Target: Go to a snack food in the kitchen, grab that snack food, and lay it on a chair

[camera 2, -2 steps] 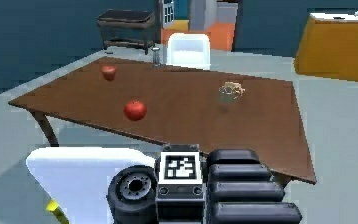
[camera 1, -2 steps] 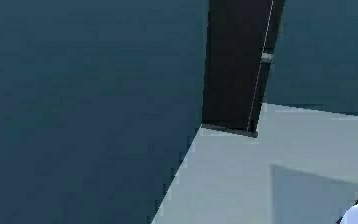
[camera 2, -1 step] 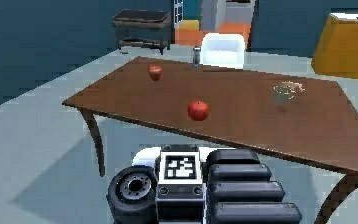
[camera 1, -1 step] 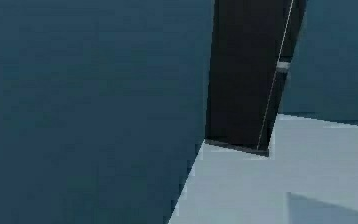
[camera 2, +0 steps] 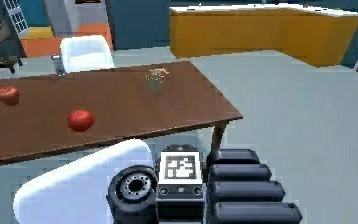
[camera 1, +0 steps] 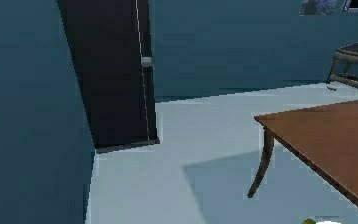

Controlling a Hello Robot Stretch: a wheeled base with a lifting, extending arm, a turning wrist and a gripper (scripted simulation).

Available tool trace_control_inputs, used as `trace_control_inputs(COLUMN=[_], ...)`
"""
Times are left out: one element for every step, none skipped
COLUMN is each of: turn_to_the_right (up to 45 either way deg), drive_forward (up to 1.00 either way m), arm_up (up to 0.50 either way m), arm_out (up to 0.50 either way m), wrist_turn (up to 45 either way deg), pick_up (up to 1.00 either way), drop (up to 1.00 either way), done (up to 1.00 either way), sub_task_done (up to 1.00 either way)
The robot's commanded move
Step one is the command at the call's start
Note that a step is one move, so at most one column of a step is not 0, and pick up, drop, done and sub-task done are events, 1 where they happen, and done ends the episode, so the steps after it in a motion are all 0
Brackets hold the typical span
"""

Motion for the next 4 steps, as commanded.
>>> trace_control_inputs(turn_to_the_right=[0.0,18.0,0.0,-45.0], drive_forward=[0.5,0.0,0.15,0.0], arm_up=[0.0,0.0,0.0,0.0], arm_out=[0.0,0.0,0.0,0.0], wrist_turn=[0.0,0.0,0.0,0.0], pick_up=[0.0,0.0,0.0,0.0], drop=[0.0,0.0,0.0,0.0], done=[0.0,0.0,0.0,0.0], sub_task_done=[0.0,0.0,0.0,0.0])
